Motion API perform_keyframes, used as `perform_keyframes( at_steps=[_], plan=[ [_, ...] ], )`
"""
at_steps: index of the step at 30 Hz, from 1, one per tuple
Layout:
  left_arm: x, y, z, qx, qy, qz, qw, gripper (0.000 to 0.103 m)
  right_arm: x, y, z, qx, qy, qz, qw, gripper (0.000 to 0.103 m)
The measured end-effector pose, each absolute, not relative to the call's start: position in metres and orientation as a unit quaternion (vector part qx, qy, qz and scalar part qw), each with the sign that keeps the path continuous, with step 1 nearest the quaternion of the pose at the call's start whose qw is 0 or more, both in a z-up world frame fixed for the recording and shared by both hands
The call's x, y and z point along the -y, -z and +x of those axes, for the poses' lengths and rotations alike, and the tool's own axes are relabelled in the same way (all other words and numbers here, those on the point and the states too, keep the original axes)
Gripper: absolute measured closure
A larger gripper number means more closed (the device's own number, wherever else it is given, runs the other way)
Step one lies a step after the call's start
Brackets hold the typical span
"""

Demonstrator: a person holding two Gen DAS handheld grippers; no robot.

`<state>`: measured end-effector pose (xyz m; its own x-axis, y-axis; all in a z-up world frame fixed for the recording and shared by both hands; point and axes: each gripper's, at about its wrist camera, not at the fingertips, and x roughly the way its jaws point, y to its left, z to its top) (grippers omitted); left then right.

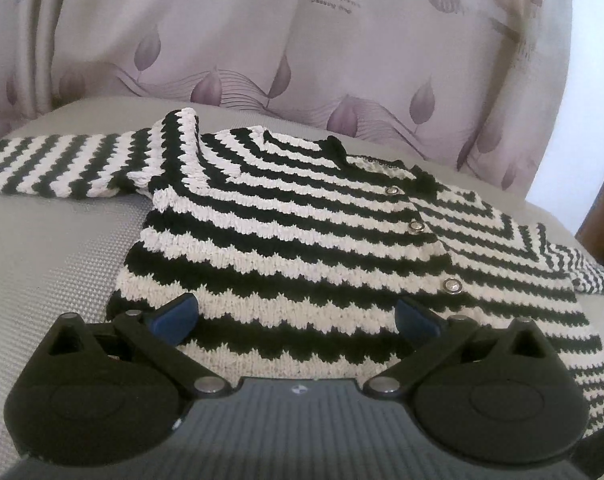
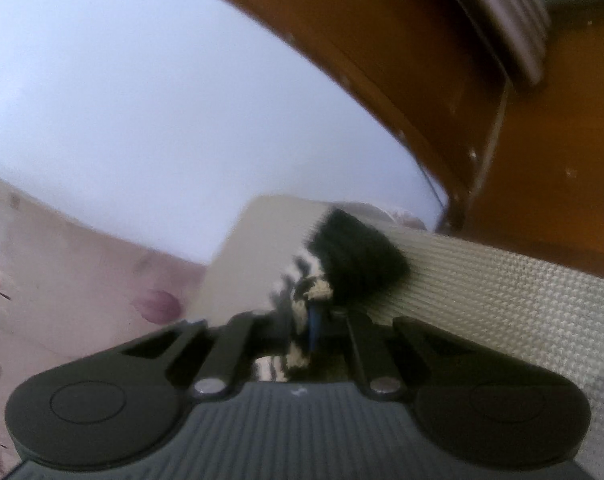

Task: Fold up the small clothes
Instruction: 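Carry the sleeve across the cardigan body and open the right gripper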

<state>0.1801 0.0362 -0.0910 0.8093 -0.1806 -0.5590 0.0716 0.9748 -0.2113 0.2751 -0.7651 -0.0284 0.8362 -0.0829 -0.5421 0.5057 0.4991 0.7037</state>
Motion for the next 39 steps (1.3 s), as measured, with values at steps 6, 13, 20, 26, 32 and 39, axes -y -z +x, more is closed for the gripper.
perform_keyframes(
  at_steps=[6,13,20,26,32,39],
  plan=[
    [-0.041,0.091,0.178,-0.295,0.075,-0.112,0.946,0.000,0.762,-0.014,0.260,-0.177,0.170,0.482,0.841,0.095],
    [-0.046,0.091,0.177,-0.289,0.082,-0.131,0.945,0.000,0.731,-0.068,0.269,-0.152,0.129,0.464,0.863,0.095],
    [-0.063,0.074,0.177,-0.292,0.128,-0.194,0.928,0.001,0.661,-0.119,0.302,-0.155,0.041,0.431,0.888,0.095],
    [-0.097,0.052,0.175,-0.221,0.069,-0.163,0.959,0.001,0.588,-0.146,0.329,-0.159,-0.026,0.424,0.891,0.095],
    [-0.127,0.075,0.180,-0.223,-0.003,-0.140,0.965,0.001,0.507,-0.145,0.362,-0.172,-0.098,0.426,0.883,0.095],
    [-0.158,0.094,0.176,-0.237,-0.002,-0.234,0.943,0.001,0.424,-0.134,0.384,-0.195,-0.152,0.429,0.869,0.095]
  ],
)
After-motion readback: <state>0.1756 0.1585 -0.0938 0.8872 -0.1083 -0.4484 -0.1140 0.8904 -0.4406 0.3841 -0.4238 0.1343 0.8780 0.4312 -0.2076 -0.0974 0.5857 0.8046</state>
